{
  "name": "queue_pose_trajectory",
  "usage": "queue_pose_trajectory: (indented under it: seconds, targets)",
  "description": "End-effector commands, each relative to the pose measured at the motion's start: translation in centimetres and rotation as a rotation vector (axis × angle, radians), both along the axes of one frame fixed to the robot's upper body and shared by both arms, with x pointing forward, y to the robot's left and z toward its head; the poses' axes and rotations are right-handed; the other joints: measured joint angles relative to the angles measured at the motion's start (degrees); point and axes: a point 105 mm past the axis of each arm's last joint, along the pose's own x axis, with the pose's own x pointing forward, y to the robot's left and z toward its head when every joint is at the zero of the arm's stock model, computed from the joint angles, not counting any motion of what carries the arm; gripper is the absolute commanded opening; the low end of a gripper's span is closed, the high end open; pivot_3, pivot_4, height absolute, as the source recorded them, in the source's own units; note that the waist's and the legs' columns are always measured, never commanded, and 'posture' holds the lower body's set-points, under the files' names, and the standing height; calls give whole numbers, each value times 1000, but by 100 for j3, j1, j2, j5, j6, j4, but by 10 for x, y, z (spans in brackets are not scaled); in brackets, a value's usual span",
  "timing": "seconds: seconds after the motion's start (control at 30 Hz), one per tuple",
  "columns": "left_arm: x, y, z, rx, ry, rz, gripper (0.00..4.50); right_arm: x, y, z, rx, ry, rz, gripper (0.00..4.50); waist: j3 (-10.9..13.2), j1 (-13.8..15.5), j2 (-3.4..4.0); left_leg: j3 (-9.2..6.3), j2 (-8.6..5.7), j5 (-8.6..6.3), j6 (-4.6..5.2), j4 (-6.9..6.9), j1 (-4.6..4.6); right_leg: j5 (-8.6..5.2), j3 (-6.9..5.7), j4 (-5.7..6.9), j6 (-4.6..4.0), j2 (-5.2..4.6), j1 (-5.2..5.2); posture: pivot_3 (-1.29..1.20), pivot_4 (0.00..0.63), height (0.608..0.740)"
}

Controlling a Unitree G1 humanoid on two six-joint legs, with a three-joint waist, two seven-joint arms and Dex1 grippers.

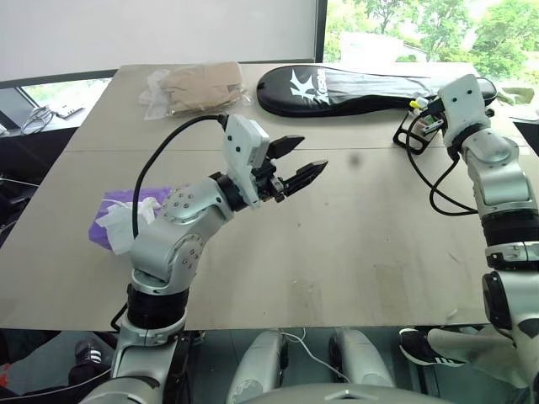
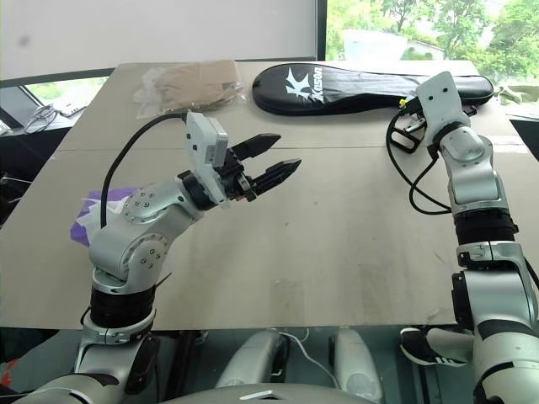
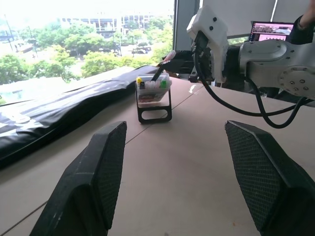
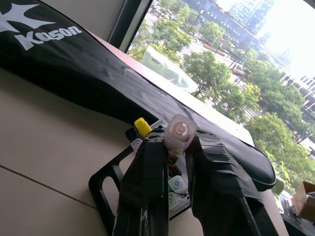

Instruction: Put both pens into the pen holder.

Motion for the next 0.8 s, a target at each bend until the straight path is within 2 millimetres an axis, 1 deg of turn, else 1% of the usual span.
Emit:
queue_pose_trajectory:
  seconds: [0.03,0.1,0.13,0.2,0.27,0.33,0.37,0.4,0.43,0.47,0.5,0.7,0.77,0.8]
  targets:
    - [-8,-1,13,-22,-62,-16,3260,2,4,13,-9,-22,19,80,0,1,0,-1,0,0,0,0,0,0,-1,0,0,0,0,0,150,740]
    - [-9,-1,13,-25,-60,-18,3260,4,2,11,-1,-2,18,1127,0,1,0,-1,0,0,0,0,0,0,-1,0,0,0,0,0,150,740]
    - [-9,-1,12,-25,-59,-18,3260,4,1,11,-6,2,18,1486,0,1,0,-1,0,0,0,0,0,0,-1,0,0,0,0,0,150,740]
    - [-8,-1,12,-24,-58,-15,3260,4,0,11,-14,6,19,2437,0,1,0,-1,0,0,0,0,0,0,-1,0,0,0,0,0,150,740]
    - [-8,0,12,-25,-58,-10,3260,2,0,13,-19,-3,24,3440,0,-2,0,-1,0,0,0,0,0,0,0,0,0,0,0,0,150,740]
    - [-7,0,11,-29,-50,-9,3260,-4,0,17,-20,-25,32,4300,0,0,0,-1,0,0,0,0,0,0,0,0,0,0,0,0,150,740]
    - [-8,0,11,-38,-47,-16,3260,-8,2,20,-17,-40,46,4450,0,3,0,-2,0,0,0,0,0,0,-1,0,0,0,0,0,150,740]
    - [-8,0,12,-44,-46,-17,3260,-12,3,22,-11,-51,63,4450,0,4,0,-3,1,0,0,0,-1,0,-2,0,0,0,0,0,150,740]
    - [-8,0,12,-54,-41,-20,3776,-17,5,22,-6,-55,81,4500,0,7,0,-4,1,0,0,0,-2,0,-2,0,0,0,0,0,150,740]
    - [-9,0,12,-59,-37,-24,3977,-22,5,22,-5,-55,87,4500,0,11,0,-4,1,0,0,0,-3,0,-2,0,0,-1,0,0,150,740]
    - [-9,0,12,-59,-32,-29,4448,-28,4,21,-7,-55,87,4500,0,12,0,-5,1,0,0,0,-3,0,-3,-1,0,-1,0,0,150,740]
    - [-7,-3,7,-53,-14,-31,4484,-56,3,14,13,-47,109,4500,0,39,0,-7,0,0,0,1,-3,0,-3,0,0,-1,0,0,150,740]
    - [-4,0,3,-37,-6,-11,4484,-69,13,8,49,-27,187,4500,0,31,0,-5,0,0,0,0,-2,0,-2,0,0,-1,0,0,150,740]
    - [-2,6,-2,-23,5,21,4484,-80,23,-1,82,9,259,4500,0,23,0,-4,1,-1,0,0,0,0,-1,0,0,0,0,0,150,740]
